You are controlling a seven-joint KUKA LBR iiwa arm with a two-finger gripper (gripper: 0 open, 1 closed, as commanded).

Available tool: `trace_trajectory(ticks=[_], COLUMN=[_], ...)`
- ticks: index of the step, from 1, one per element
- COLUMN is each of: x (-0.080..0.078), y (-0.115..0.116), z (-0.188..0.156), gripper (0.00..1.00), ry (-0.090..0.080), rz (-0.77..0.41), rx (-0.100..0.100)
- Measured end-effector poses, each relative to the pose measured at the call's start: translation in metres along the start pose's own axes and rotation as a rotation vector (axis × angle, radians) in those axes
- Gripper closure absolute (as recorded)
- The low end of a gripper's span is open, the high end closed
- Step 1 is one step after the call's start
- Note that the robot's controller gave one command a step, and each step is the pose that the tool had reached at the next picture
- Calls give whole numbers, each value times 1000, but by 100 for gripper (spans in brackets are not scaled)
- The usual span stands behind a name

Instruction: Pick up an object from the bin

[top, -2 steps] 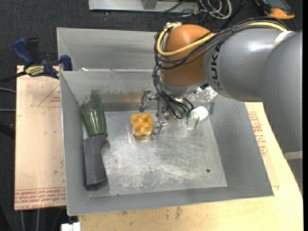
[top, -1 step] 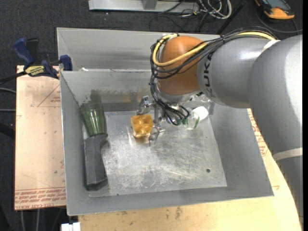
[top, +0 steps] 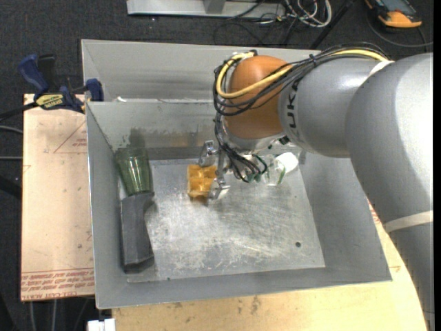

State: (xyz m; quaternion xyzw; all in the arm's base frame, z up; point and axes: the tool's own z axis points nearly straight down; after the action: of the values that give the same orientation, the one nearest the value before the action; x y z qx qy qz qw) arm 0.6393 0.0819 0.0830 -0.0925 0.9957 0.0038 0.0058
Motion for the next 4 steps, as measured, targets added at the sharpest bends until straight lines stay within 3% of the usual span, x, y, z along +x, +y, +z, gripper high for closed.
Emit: trace_trajectory(ticks=[2,4], x=[1,3], y=[0,0], z=[-4,-25], gripper=[100,100], ry=[-1,12], rz=[-1,-1], rx=[1,5])
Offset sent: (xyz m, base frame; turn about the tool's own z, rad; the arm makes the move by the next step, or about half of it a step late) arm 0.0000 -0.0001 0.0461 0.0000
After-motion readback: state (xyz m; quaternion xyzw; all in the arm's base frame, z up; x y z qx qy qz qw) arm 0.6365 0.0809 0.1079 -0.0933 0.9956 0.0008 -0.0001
